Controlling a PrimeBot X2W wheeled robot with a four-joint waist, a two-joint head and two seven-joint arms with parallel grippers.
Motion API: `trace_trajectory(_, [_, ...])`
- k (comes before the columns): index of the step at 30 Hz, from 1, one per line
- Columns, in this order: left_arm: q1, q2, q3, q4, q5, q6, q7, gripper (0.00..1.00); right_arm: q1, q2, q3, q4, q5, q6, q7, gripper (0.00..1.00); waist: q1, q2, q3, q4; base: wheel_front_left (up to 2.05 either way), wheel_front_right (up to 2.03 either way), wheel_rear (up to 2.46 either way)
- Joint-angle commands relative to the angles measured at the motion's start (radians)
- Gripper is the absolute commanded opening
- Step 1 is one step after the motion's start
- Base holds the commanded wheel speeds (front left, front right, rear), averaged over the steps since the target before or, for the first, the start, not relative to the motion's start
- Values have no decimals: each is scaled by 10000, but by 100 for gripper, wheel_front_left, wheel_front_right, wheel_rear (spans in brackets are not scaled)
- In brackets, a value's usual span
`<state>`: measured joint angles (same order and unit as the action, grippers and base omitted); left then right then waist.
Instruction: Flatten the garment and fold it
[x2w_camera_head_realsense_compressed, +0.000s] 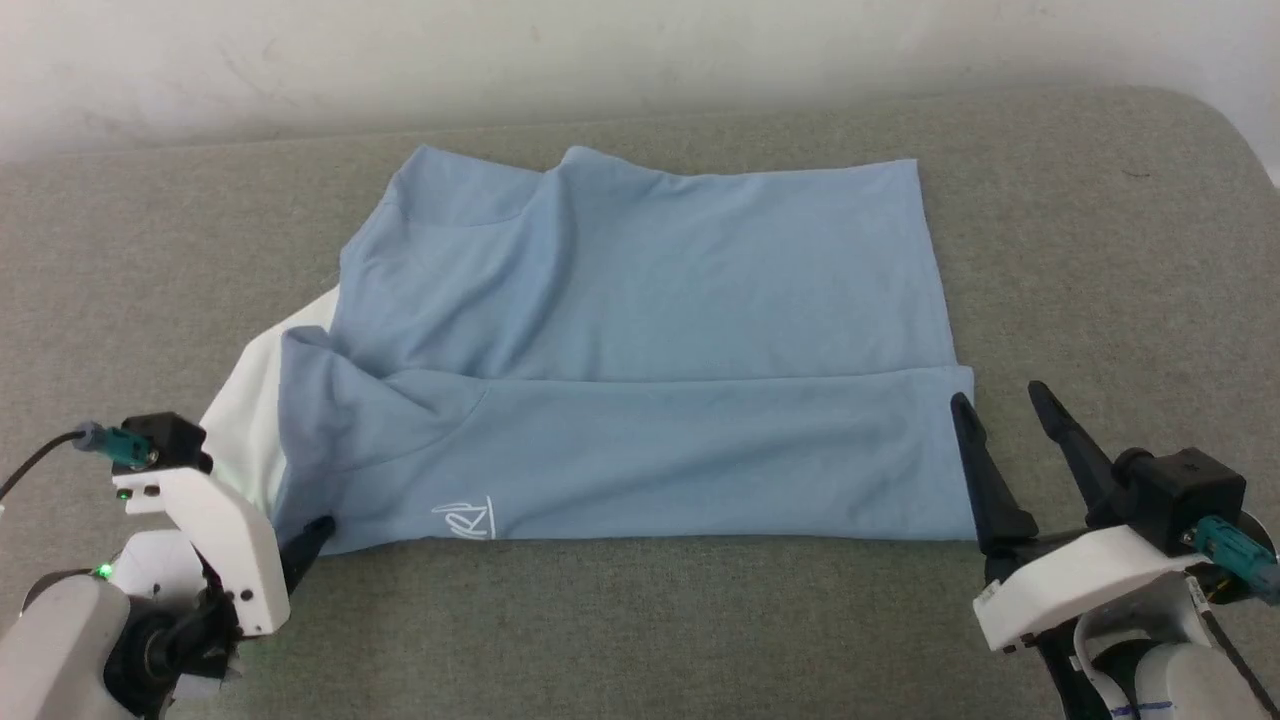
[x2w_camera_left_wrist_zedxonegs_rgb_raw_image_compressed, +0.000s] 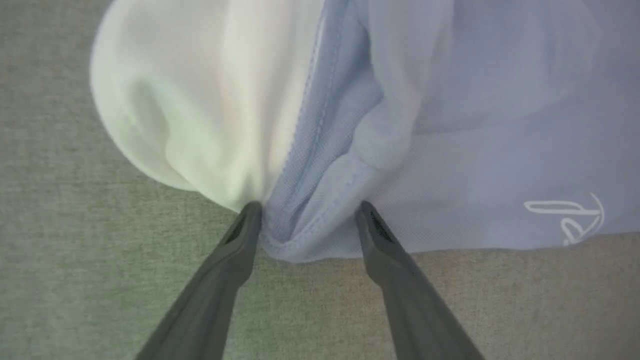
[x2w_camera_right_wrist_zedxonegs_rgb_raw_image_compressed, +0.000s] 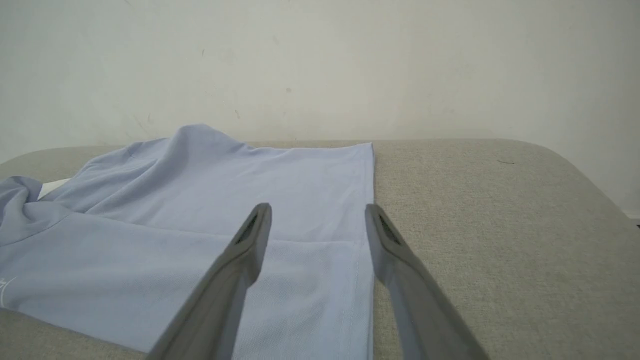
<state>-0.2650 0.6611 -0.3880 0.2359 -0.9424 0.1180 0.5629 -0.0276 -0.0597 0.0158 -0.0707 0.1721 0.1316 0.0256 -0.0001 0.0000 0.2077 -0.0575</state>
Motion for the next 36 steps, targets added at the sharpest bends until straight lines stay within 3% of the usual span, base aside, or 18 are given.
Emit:
trace_trajectory(1, [94,-221,-277,320,15,46,221,100,-67,41,17,-8,72,-9,16,100,1,0,117,-114,0,0,0])
trace_trajectory(2, [62,-312,-352,444,-25,8,311,94,-74,43,5,29,104,-9,70,100,1,0,133,-130,0,0,0])
trace_trajectory(5, [-44,-565,-493,677,-127,-132,410,0,-76,9,-168,198,197,-9,446,100,1,0,147,-139,0,0,0])
trace_trajectory(15, [-246,-792,-729,1086,-122,-578,307,0,-482,-810,-319,1461,1280,-9,3621,100,1,0,-30,63,0,0,0])
trace_trajectory(23, [-482,-747,-711,550,23,-691,30,0,-1483,-1074,355,3420,2173,-9,5034,100,1,0,80,397,0,0,0])
trace_trajectory(24, [-477,-738,-715,505,21,-687,38,0,-1569,-1096,511,3742,2306,-9,5336,81,1,0,70,428,0,0,0])
trace_trajectory(25, [-467,-737,-725,467,13,-693,47,0,-1636,-1117,662,4020,2449,-9,5643,29,1,0,46,463,0,0,0])
trace_trajectory(26, [-459,-736,-727,426,8,-707,33,0,-1705,-1137,760,4214,2599,-9,5855,0,1,0,32,498,0,0,0])
trace_trajectory(29, [-386,-735,-730,289,-13,-731,-24,0,-1866,-1210,947,4505,2933,-9,6201,0,1,0,-56,565,0,0,0])
trace_trajectory(36, [46,-585,-646,-29,-327,-866,53,0,-1862,-1609,1165,4094,3235,-9,5780,0,1,0,-646,629,0,0,0])
